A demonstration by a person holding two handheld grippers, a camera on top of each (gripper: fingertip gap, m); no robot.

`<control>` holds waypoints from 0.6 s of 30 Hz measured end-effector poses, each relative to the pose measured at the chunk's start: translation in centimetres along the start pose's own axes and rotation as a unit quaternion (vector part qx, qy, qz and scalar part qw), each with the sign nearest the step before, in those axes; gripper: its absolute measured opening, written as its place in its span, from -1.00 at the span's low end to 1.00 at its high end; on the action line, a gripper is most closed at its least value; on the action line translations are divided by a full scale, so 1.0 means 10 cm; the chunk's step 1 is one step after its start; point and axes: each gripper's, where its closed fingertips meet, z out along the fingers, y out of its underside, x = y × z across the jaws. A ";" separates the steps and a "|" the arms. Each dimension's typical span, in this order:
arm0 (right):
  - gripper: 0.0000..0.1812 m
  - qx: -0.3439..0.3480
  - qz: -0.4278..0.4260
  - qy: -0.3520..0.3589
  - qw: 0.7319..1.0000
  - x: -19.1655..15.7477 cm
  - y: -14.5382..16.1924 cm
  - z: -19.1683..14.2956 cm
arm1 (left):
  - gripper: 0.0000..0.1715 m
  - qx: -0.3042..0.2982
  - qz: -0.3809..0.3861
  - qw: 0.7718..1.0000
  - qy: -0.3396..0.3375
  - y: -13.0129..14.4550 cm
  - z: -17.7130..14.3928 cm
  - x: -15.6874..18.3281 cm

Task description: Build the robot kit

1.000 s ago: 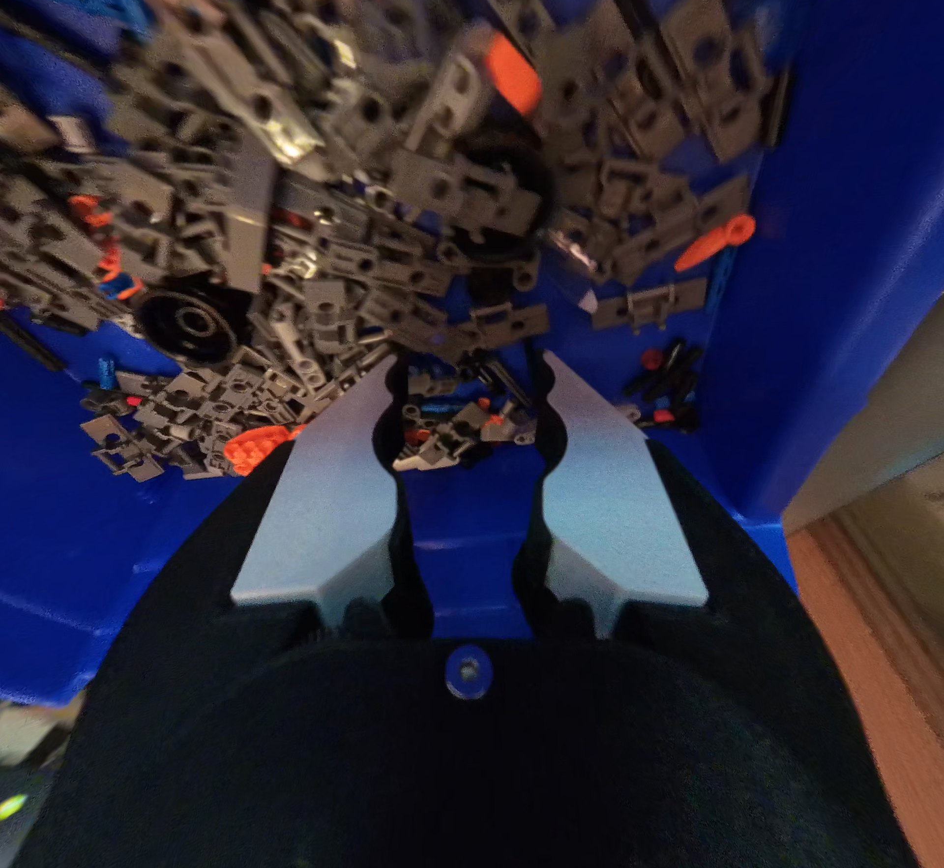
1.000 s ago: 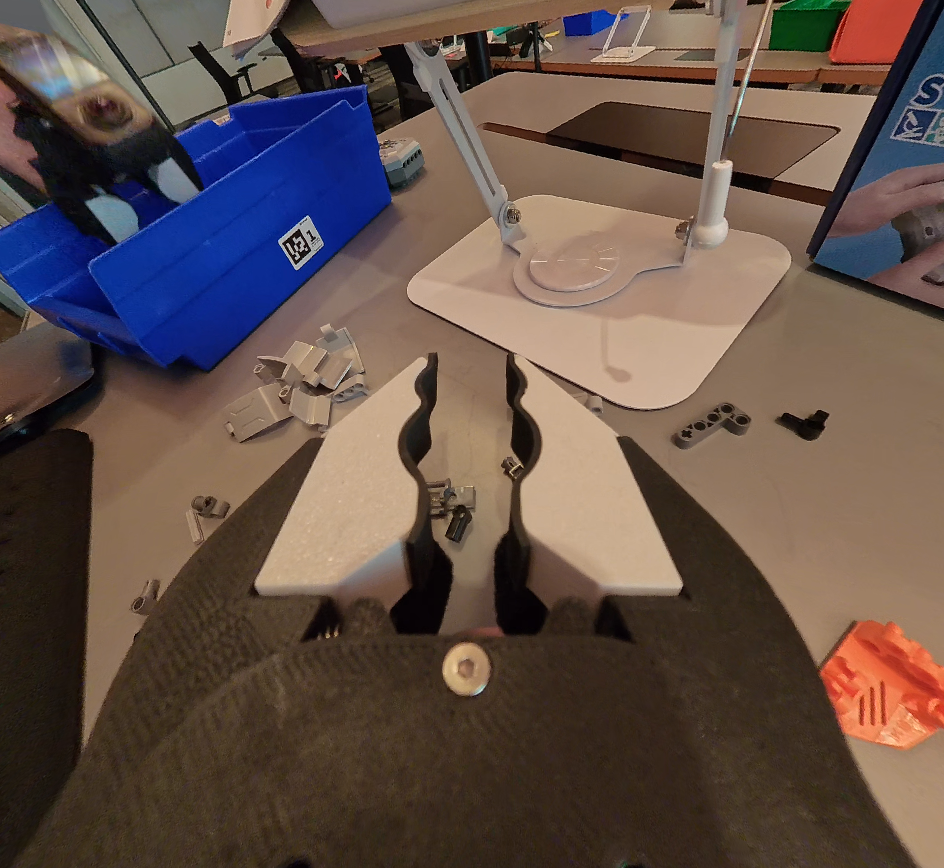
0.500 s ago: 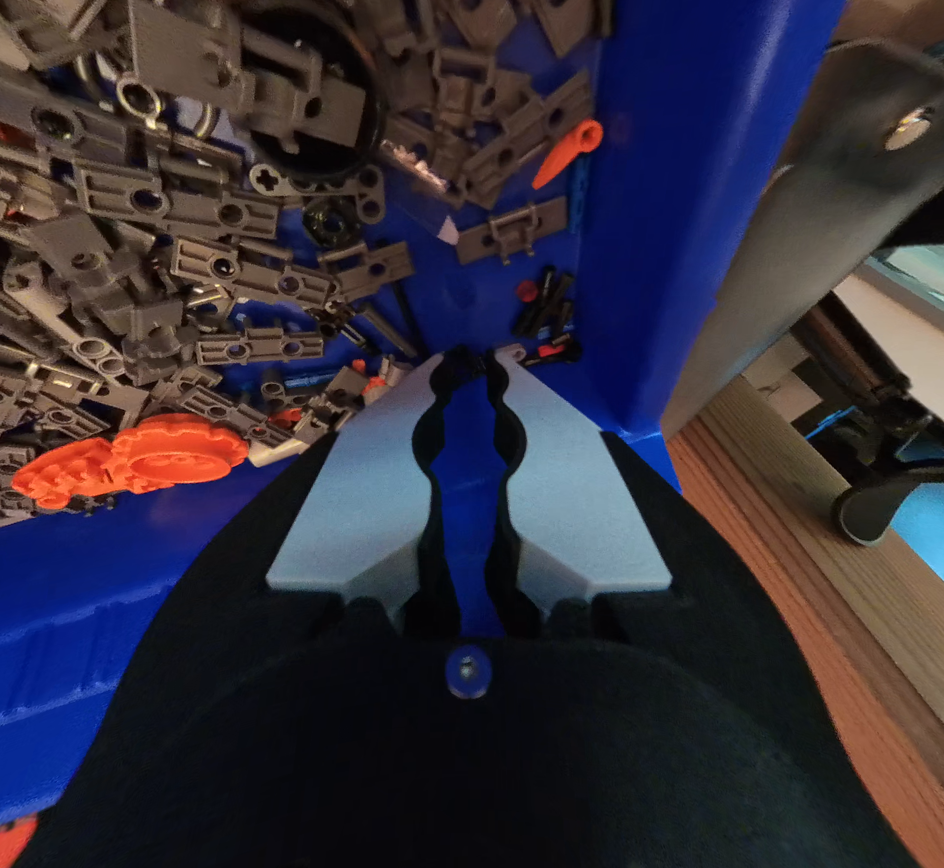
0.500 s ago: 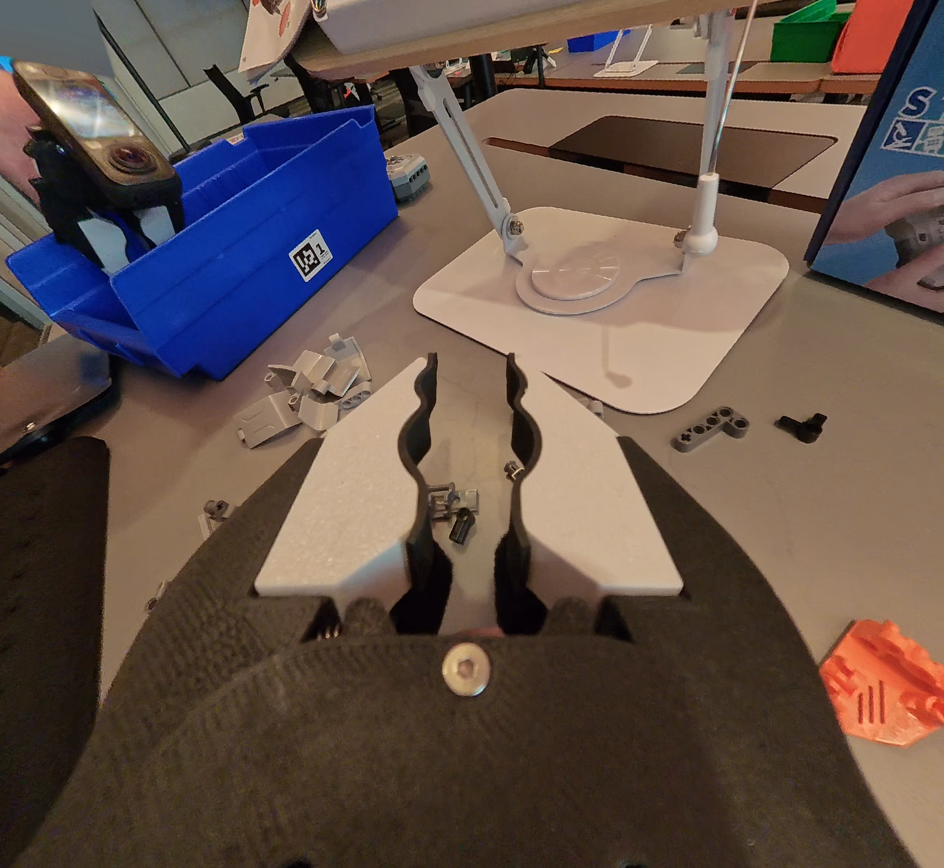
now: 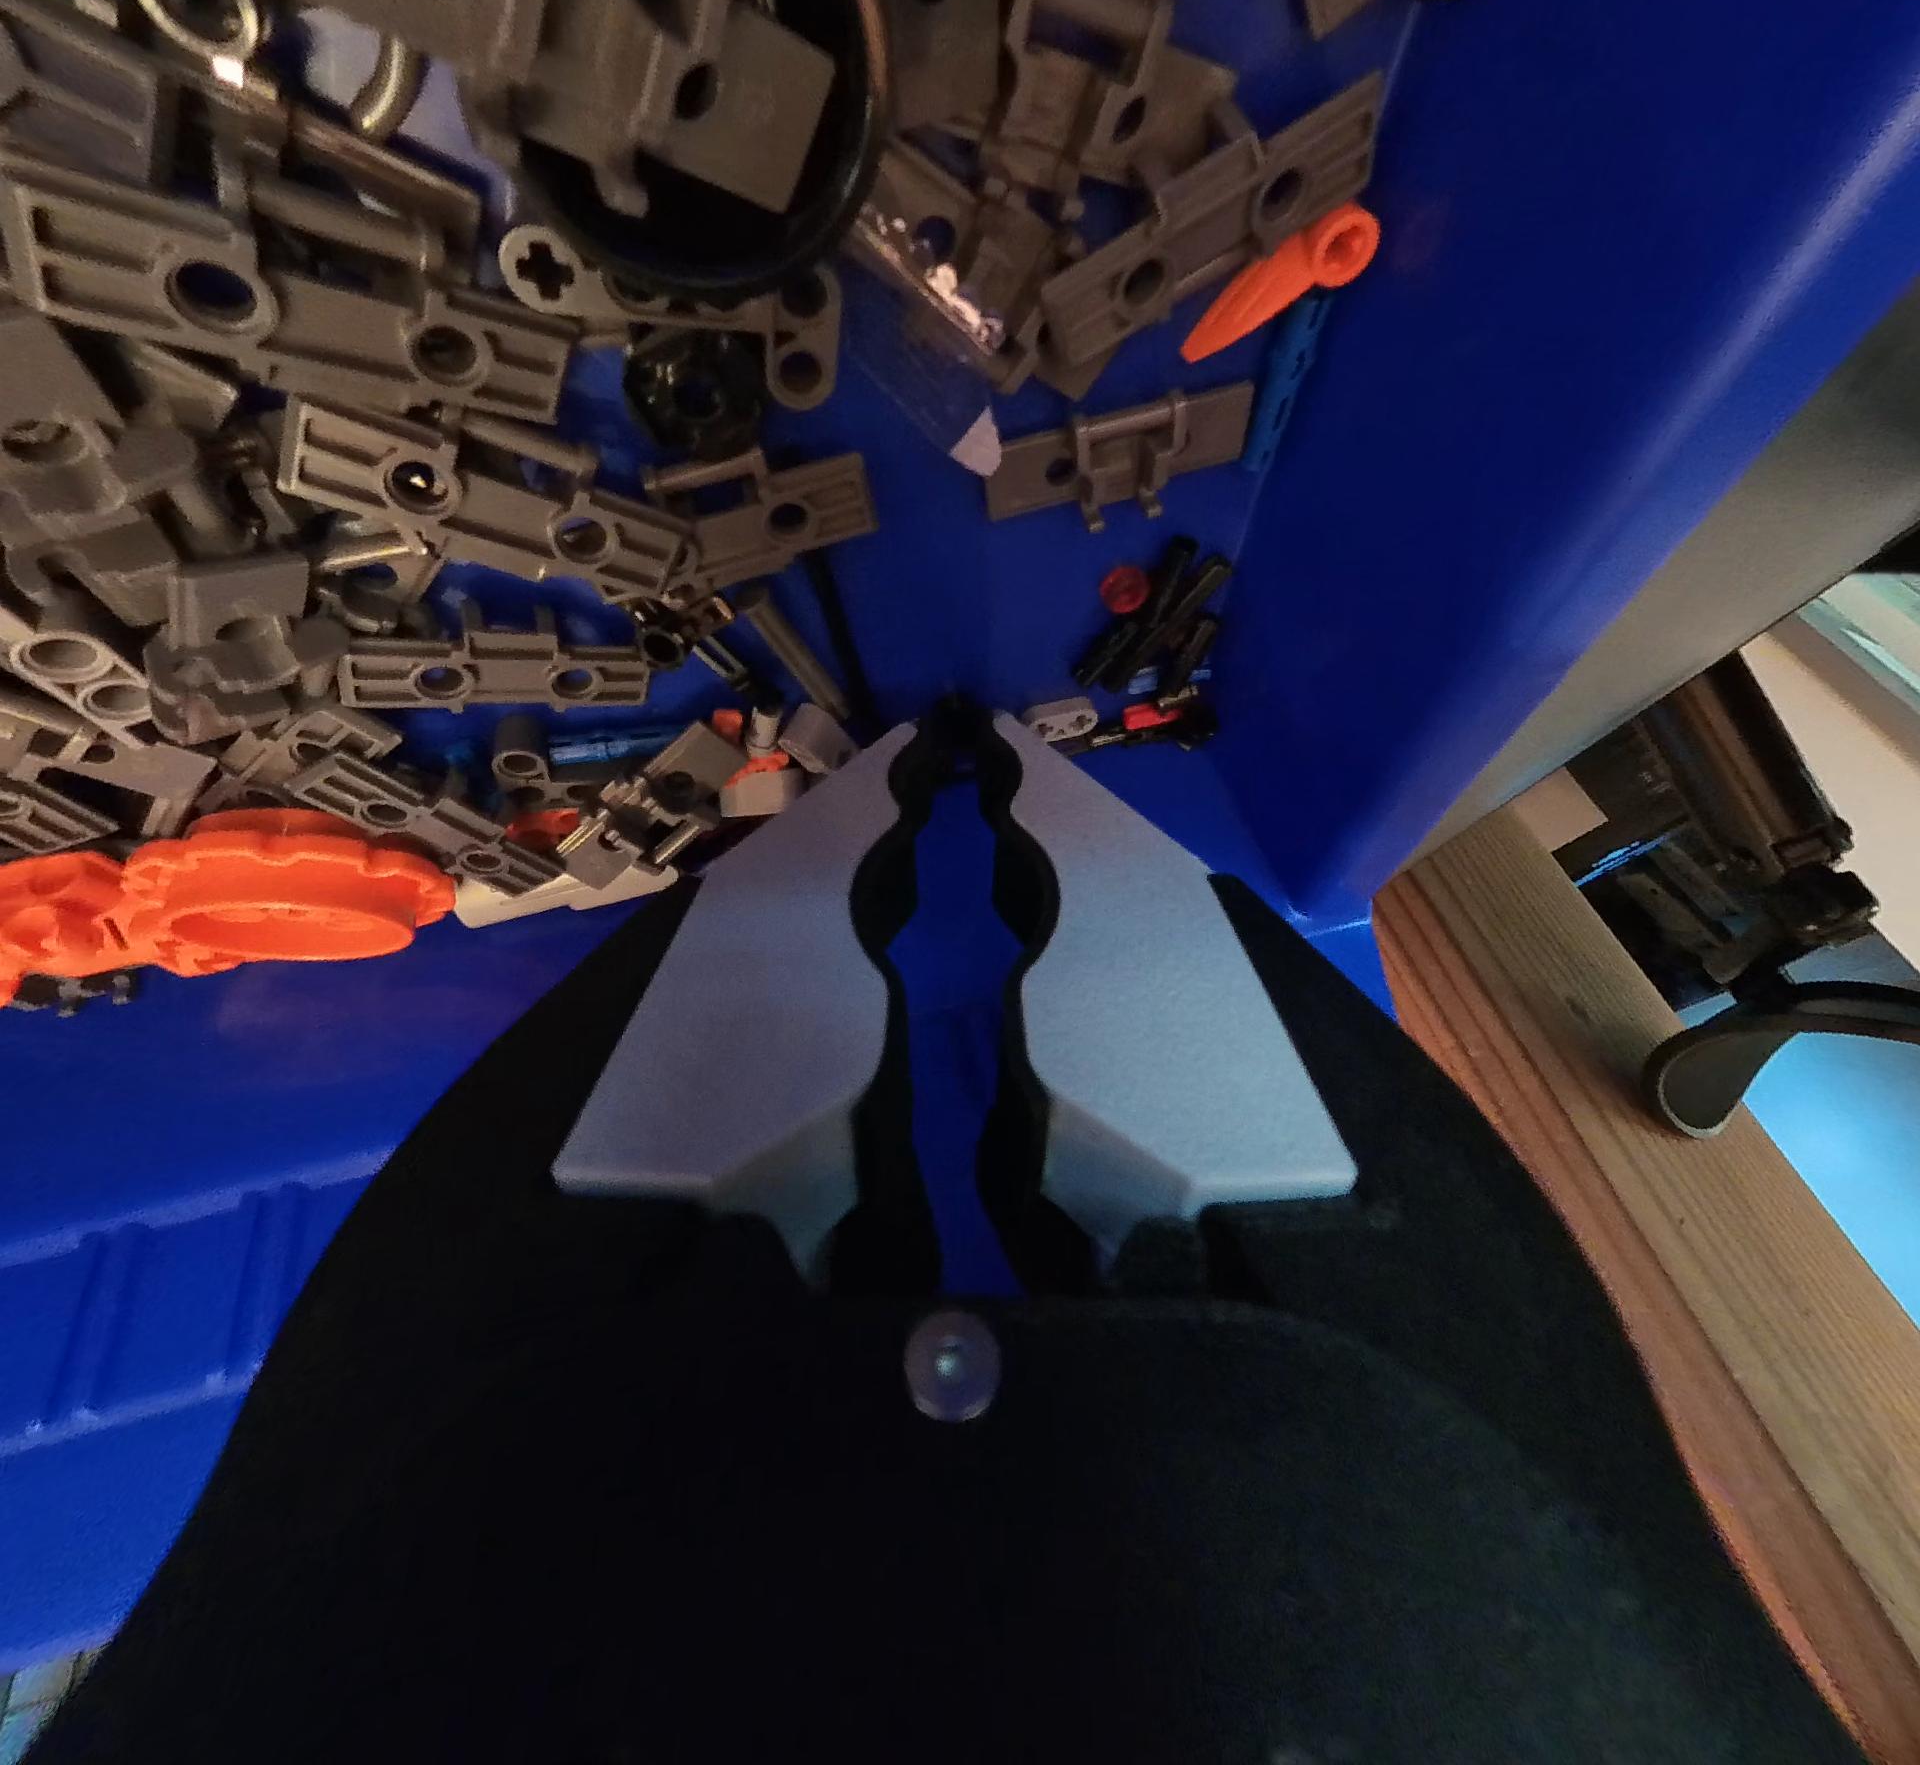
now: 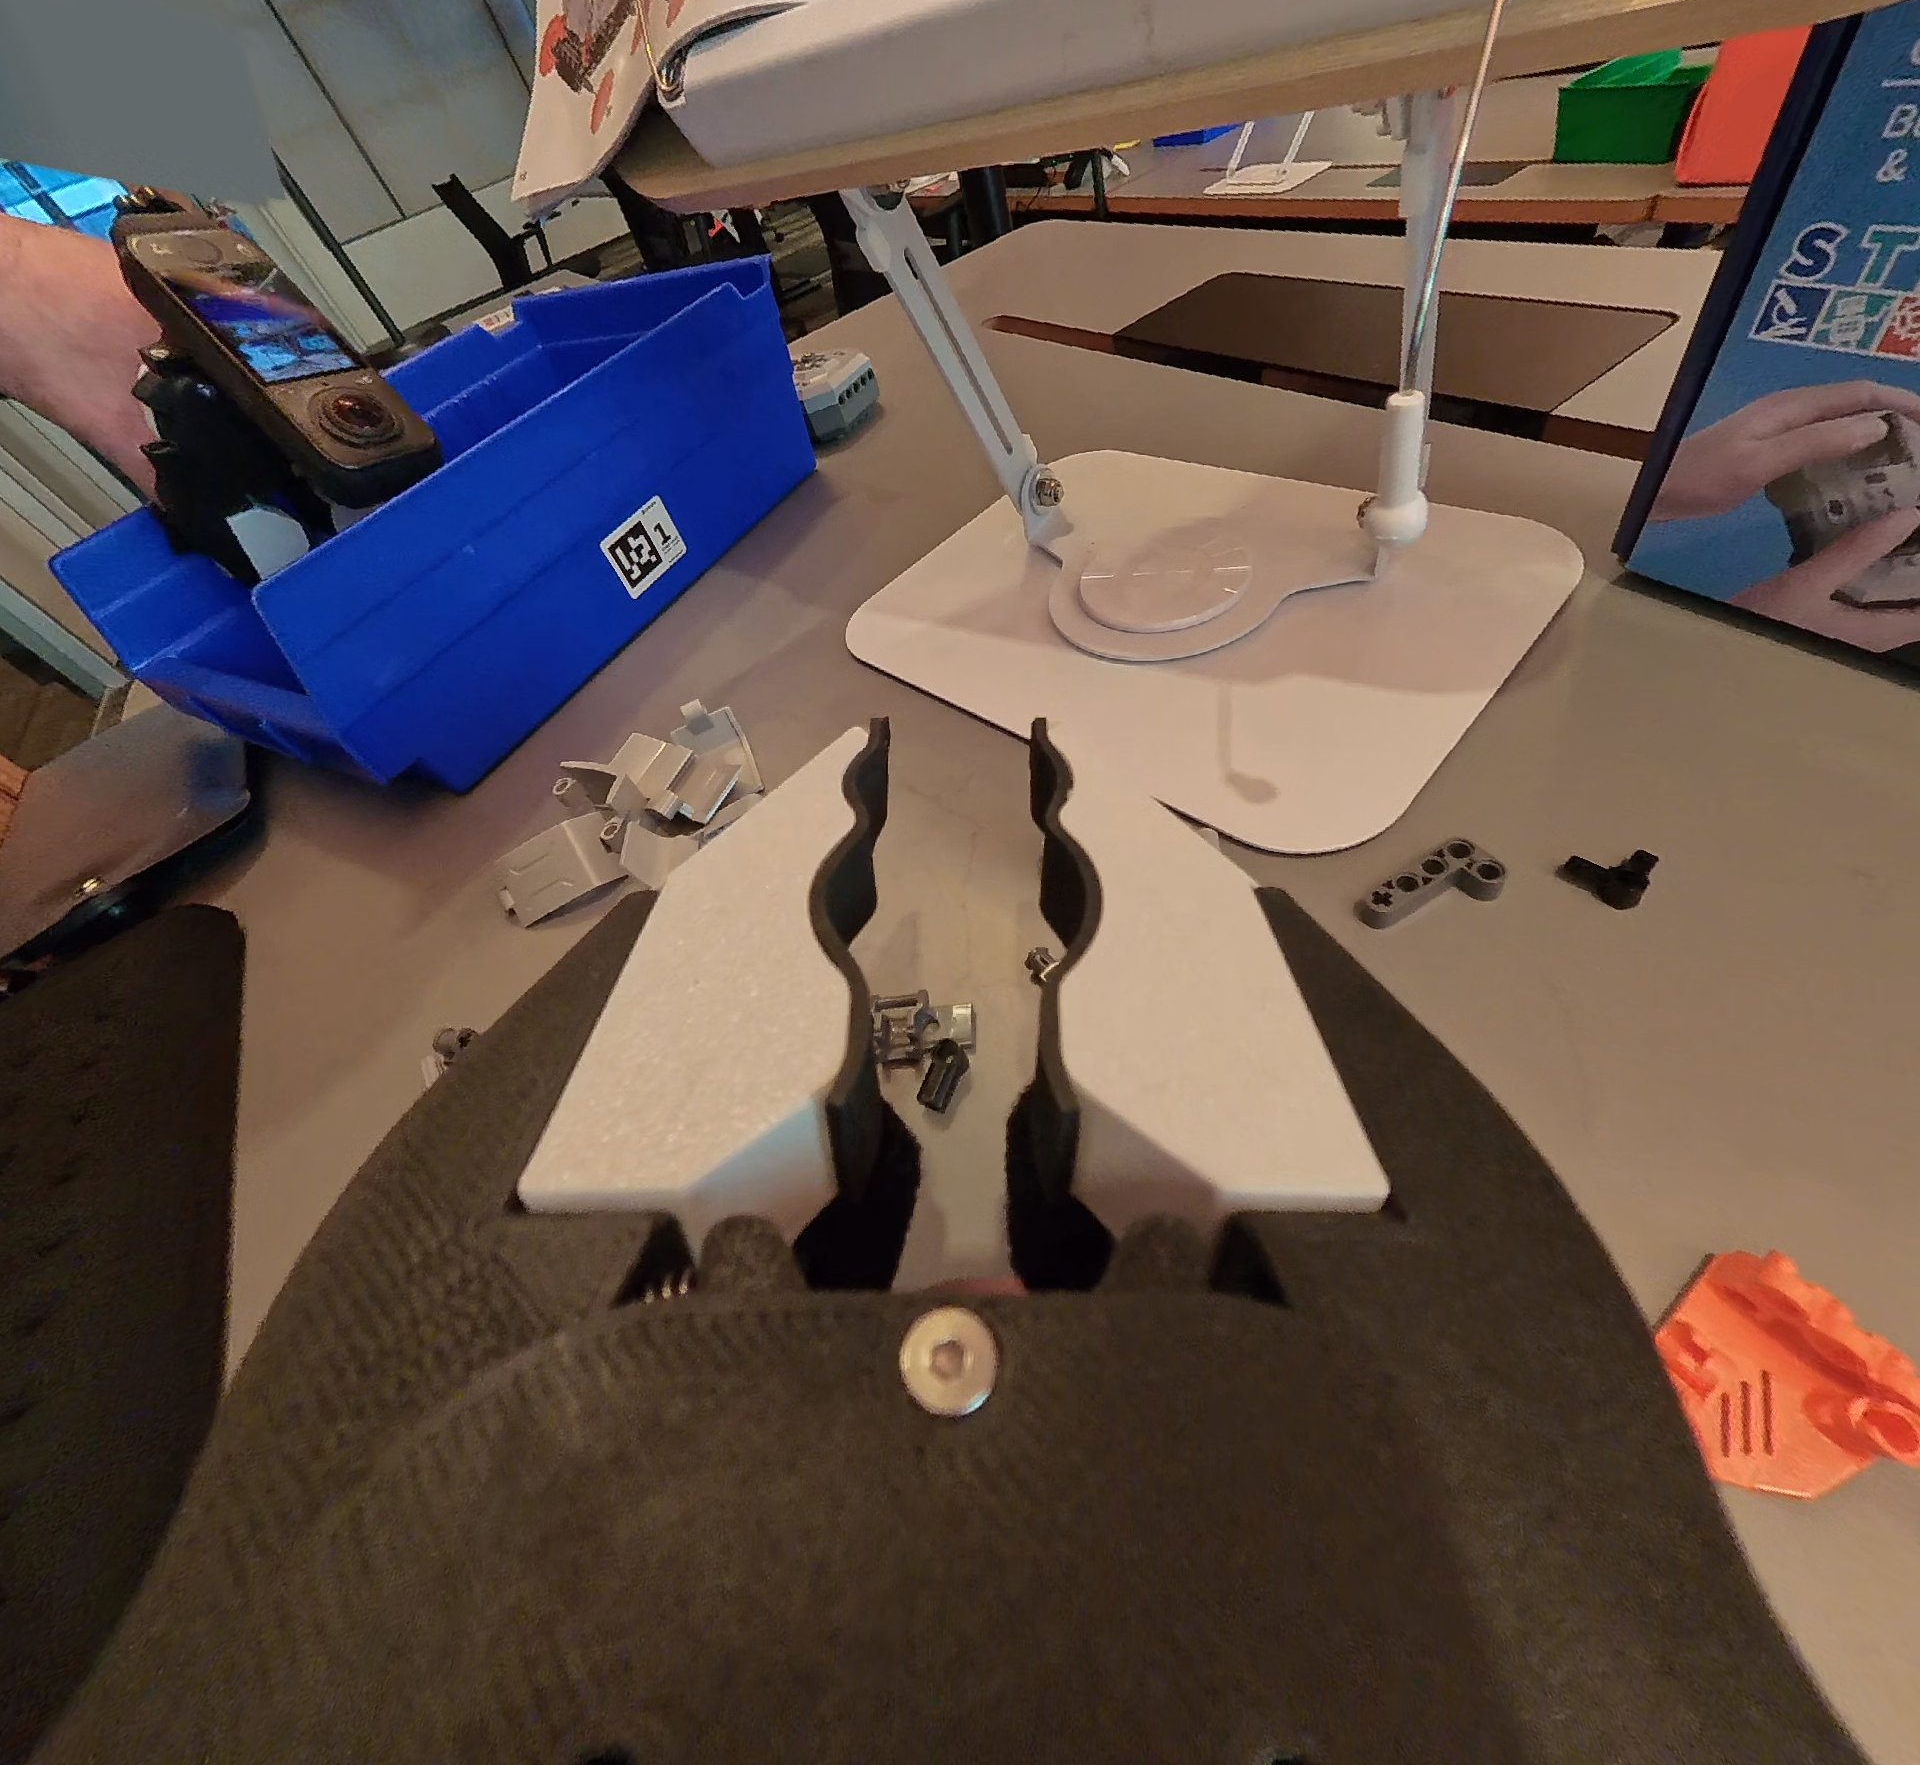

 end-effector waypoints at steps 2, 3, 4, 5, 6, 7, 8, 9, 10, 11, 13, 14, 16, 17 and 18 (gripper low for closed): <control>-0.73 0.001 0.001 0.000 1.000 0.00 0.00 0.00 | -0.92 -0.001 -0.003 1.000 -0.003 0.00 0.00 0.00; -0.73 0.001 0.000 0.000 1.000 0.00 -0.01 0.00 | -0.92 0.001 -0.005 1.000 -0.002 -0.01 0.00 0.00; -0.73 0.001 0.000 0.000 1.000 0.00 -0.01 0.00 | -0.93 0.007 -0.001 1.000 0.002 -0.02 0.00 0.01; -0.73 0.001 0.000 0.000 1.000 0.00 0.00 -0.01 | -0.93 0.012 -0.005 1.000 0.007 -0.02 -0.01 0.02; -0.73 0.000 0.001 0.000 1.000 0.01 0.00 -0.01 | -0.93 0.020 -0.007 1.000 0.009 -0.04 -0.01 0.02; -0.73 0.001 0.002 0.000 1.000 0.01 0.00 -0.01 | -0.93 0.031 -0.010 0.999 0.012 -0.05 -0.03 0.02; -0.73 0.001 0.002 0.001 1.000 0.01 -0.01 -0.01 | -0.93 0.043 -0.013 0.999 0.018 -0.07 -0.04 0.03; -0.73 0.002 0.002 0.001 1.000 0.02 -0.01 -0.01 | -0.93 0.056 -0.012 0.998 0.024 -0.10 -0.06 0.05; -0.73 0.003 0.003 0.002 1.000 0.02 -0.01 -0.01 | -0.92 0.066 -0.010 0.997 0.028 -0.11 -0.09 0.06; -0.73 0.003 0.003 0.001 1.000 0.02 -0.02 -0.01 | -0.93 0.076 -0.012 0.997 0.025 -0.12 -0.13 0.05; -0.73 0.004 0.003 0.000 1.000 0.01 -0.02 -0.01 | -0.93 0.115 -0.010 0.993 0.037 -0.18 -0.27 0.08; -0.72 0.005 0.004 -0.001 1.000 0.01 -0.03 -0.01 | -0.93 0.137 -0.006 0.990 0.043 -0.22 -0.36 0.10; -0.72 0.006 0.004 -0.003 1.000 0.00 -0.04 -0.01 | -0.93 0.185 -0.003 0.981 0.058 -0.27 -0.61 0.14; -0.72 0.007 0.004 -0.003 1.000 -0.01 -0.05 -0.02 | -0.93 0.224 0.007 0.972 0.070 -0.33 -0.77 0.20; -0.72 0.009 0.004 -0.004 1.000 -0.01 -0.06 -0.02 | -0.93 0.260 0.014 0.962 0.078 -0.39 -0.92 0.25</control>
